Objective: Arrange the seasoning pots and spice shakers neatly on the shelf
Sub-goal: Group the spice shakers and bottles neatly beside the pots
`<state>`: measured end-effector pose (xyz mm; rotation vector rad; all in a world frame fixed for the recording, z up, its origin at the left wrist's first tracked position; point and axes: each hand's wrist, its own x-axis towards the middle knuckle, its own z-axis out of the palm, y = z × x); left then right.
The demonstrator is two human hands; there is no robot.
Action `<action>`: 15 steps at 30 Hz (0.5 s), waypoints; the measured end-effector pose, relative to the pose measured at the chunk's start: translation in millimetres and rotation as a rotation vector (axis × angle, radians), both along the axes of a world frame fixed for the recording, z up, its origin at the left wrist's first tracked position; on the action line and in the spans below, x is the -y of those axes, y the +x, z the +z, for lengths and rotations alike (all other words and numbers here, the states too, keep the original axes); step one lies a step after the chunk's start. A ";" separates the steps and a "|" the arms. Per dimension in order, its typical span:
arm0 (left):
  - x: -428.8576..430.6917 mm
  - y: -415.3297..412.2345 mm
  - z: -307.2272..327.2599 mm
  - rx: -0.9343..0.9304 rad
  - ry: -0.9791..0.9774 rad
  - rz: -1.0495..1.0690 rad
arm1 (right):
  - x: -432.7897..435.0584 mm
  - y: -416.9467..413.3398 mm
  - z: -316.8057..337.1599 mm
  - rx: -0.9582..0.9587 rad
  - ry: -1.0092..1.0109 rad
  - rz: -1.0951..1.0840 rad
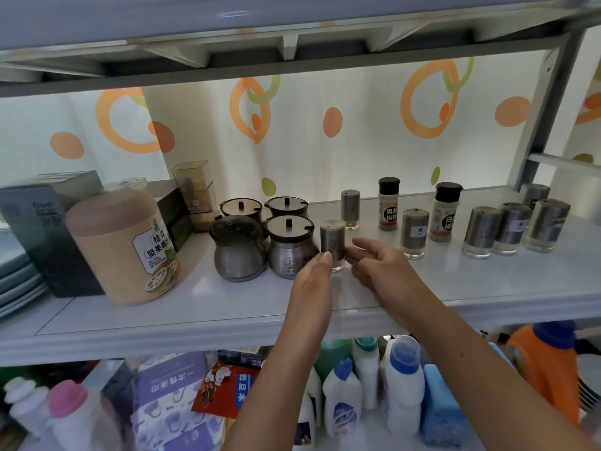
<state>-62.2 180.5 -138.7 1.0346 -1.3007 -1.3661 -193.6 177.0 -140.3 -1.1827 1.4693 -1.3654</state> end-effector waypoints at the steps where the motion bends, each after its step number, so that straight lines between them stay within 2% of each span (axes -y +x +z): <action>1: 0.7 0.6 -1.0 -0.001 -0.003 -0.003 | 0.5 0.0 -0.2 -0.001 -0.001 0.000; 11: 2.4 2.8 -1.4 -0.019 -0.002 -0.007 | 2.2 -0.8 -1.6 -0.004 0.003 0.012; 15: -7.9 5.2 2.9 -0.039 0.005 0.026 | -15.1 0.8 8.3 0.086 -0.054 -0.022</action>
